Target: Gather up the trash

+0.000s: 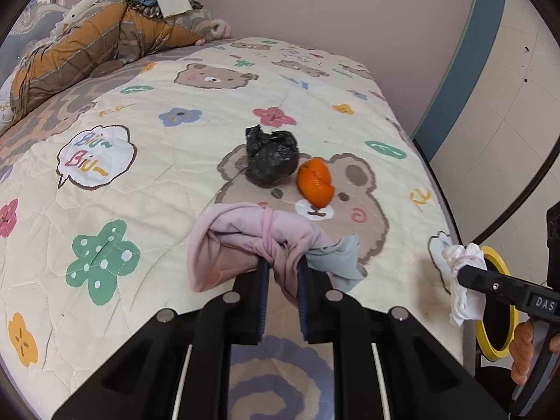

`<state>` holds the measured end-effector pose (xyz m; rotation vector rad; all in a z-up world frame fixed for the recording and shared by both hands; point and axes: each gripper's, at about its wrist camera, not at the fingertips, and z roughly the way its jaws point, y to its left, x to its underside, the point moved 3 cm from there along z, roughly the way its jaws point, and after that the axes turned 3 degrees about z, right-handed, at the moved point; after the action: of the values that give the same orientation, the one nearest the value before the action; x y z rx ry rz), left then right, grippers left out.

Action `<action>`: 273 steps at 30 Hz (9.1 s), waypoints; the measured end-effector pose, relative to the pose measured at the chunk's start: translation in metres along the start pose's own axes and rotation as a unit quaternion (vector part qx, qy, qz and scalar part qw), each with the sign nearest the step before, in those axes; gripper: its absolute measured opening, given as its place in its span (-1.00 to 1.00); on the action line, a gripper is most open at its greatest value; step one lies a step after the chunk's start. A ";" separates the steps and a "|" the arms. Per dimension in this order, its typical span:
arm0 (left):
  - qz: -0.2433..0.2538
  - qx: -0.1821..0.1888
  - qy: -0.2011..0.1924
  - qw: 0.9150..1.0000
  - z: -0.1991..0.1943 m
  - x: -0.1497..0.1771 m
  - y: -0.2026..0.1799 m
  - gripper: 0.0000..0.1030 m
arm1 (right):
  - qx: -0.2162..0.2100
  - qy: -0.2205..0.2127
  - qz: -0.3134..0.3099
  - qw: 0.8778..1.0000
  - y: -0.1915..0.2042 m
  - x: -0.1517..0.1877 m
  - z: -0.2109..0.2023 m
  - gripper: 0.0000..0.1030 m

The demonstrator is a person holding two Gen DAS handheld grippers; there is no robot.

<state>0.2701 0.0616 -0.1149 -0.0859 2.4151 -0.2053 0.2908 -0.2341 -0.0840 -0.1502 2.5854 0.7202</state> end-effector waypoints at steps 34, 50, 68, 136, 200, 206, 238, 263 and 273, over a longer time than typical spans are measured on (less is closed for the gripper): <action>0.133 0.103 0.006 0.986 -0.015 0.016 -0.179 -0.74 | 0.051 -0.089 0.074 0.992 -0.123 0.014 -0.129 -0.17; 0.225 0.154 0.011 0.962 0.005 0.030 -0.285 -0.74 | 0.119 -0.130 0.128 0.976 -0.222 0.038 -0.190 -0.17; 0.272 0.187 0.051 0.942 0.037 0.053 -0.351 -0.73 | 0.156 -0.133 0.157 0.966 -0.279 0.048 -0.195 -0.16; 0.025 -0.027 -0.015 0.999 0.063 -0.062 -0.011 0.45 | 0.019 -0.054 -0.056 0.997 -0.034 -0.060 -0.015 0.45; 0.179 0.116 -0.109 0.971 -0.047 -0.044 -0.178 -0.24 | 0.059 -0.097 -0.027 0.993 -0.061 -0.012 -0.106 -0.38; 0.222 0.151 -0.121 0.956 -0.071 -0.030 -0.232 -0.24 | 0.081 -0.141 0.000 0.987 -0.094 0.004 -0.159 -0.38; 0.244 0.241 0.026 0.939 0.035 0.026 -0.364 0.45 | 0.146 -0.183 0.171 0.957 -0.257 0.034 -0.225 0.05; 0.084 0.139 -0.068 0.984 -0.071 0.014 -0.142 0.65 | 0.084 -0.137 0.076 0.984 -0.101 0.025 -0.169 0.28; 0.023 0.052 -0.107 0.993 -0.109 0.027 -0.027 0.65 | 0.062 -0.120 0.000 0.991 0.016 0.028 -0.108 0.31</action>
<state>0.1782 0.0453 -0.0469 -0.0044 2.1869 -0.2864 0.2194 -0.2755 -0.0067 -0.0220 2.3898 0.5389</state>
